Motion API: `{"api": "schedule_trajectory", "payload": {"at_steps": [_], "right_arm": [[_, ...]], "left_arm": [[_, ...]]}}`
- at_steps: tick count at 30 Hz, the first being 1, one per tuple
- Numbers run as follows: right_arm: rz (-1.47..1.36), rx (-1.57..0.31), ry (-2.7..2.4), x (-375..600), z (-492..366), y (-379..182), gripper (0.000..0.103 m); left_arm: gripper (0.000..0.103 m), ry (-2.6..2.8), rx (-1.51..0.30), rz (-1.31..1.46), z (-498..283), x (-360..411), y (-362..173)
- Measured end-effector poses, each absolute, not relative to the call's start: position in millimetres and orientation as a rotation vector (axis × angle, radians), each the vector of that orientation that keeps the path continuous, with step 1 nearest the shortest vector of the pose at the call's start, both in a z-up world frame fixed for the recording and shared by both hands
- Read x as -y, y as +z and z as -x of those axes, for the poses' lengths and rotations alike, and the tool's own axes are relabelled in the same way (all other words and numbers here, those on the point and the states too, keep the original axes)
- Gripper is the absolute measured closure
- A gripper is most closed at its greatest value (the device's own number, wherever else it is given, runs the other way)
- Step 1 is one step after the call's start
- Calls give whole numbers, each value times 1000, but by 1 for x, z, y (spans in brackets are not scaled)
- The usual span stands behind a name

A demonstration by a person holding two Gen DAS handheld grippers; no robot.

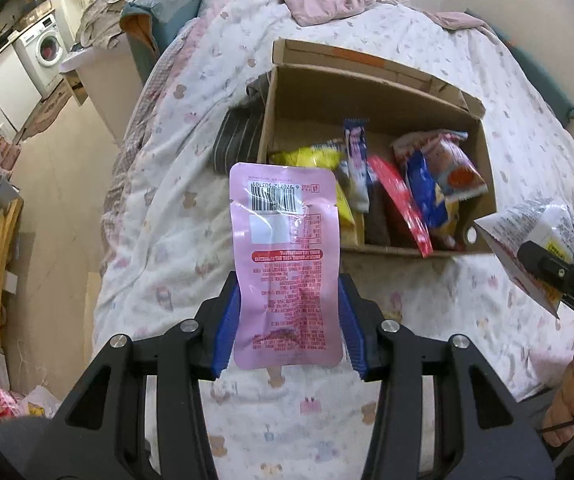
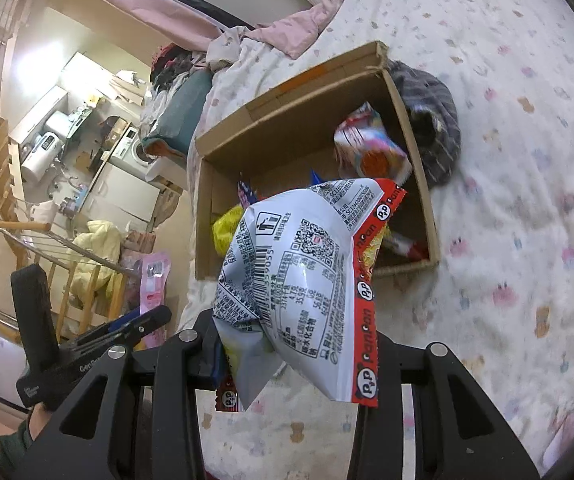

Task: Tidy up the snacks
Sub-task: 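Carry both held packets over the cardboard box and lower them inside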

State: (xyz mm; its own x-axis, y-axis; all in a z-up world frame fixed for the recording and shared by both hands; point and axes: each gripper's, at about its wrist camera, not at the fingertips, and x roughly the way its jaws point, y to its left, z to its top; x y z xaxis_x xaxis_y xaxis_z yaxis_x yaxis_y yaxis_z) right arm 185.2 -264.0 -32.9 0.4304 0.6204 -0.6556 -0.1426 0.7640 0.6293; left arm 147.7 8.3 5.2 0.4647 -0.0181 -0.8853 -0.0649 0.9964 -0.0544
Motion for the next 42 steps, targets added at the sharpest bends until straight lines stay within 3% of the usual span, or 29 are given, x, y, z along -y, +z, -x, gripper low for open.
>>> {"api": "schedule_trajectory", "payload": {"at_steps": [23, 42], "right_arm": [[-530, -1026, 472, 243, -272, -58, 63], [-599, -1093, 464, 234, -290, -80, 58]], "left_arm": [[61, -28, -997, 27, -250, 13, -17], [57, -87, -1009, 57, -270, 16, -30]]}}
